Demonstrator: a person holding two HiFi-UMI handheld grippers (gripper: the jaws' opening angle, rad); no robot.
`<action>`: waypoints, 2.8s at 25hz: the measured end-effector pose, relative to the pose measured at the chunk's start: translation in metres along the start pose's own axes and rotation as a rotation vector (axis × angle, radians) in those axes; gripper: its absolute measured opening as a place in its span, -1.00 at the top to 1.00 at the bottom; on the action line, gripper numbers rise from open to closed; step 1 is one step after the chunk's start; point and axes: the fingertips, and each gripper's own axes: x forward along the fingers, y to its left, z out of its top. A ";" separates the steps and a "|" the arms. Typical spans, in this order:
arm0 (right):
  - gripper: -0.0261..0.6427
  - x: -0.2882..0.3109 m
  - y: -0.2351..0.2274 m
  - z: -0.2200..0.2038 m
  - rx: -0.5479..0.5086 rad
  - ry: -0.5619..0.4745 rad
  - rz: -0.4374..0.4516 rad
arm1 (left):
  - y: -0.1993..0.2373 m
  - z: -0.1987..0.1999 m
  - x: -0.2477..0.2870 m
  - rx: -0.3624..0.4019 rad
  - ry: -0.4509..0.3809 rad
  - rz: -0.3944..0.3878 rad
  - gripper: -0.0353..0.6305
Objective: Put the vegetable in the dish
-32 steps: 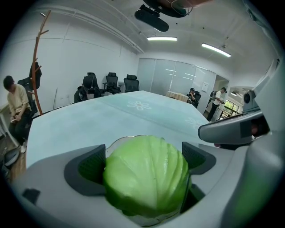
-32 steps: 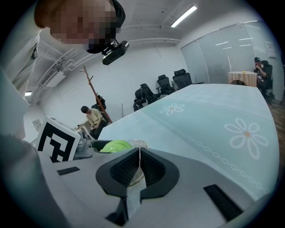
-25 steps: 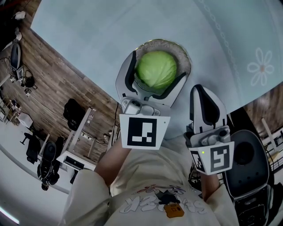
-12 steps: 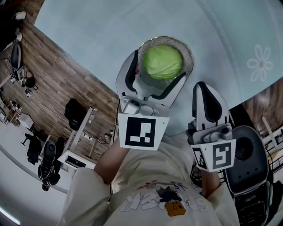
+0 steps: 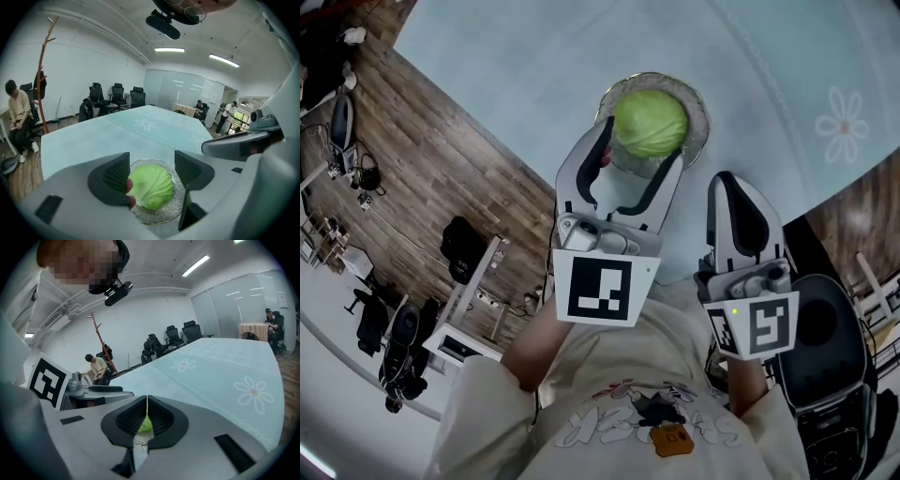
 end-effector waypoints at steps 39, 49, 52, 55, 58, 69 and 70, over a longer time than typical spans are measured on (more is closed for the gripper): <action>0.85 -0.125 0.065 0.050 -0.083 -0.220 -0.126 | -0.052 0.040 -0.166 0.094 -0.070 -0.066 0.88; 0.85 -0.172 0.114 0.061 -0.116 -0.270 -0.150 | -0.066 0.054 -0.228 0.118 -0.116 -0.111 0.88; 0.85 -0.181 0.123 0.063 -0.118 -0.285 -0.153 | -0.068 0.060 -0.241 0.123 -0.139 -0.117 0.88; 0.85 -0.191 0.137 0.062 -0.114 -0.300 -0.155 | -0.070 0.061 -0.258 0.132 -0.160 -0.131 0.88; 0.85 -0.195 0.149 0.057 -0.101 -0.308 -0.135 | -0.074 0.052 -0.268 0.135 -0.156 -0.150 0.88; 0.85 -0.197 0.187 0.045 -0.089 -0.281 -0.037 | -0.086 0.065 -0.293 0.237 -0.211 -0.243 0.88; 0.85 -0.198 0.188 0.043 -0.091 -0.275 -0.032 | -0.090 0.063 -0.294 0.245 -0.209 -0.252 0.88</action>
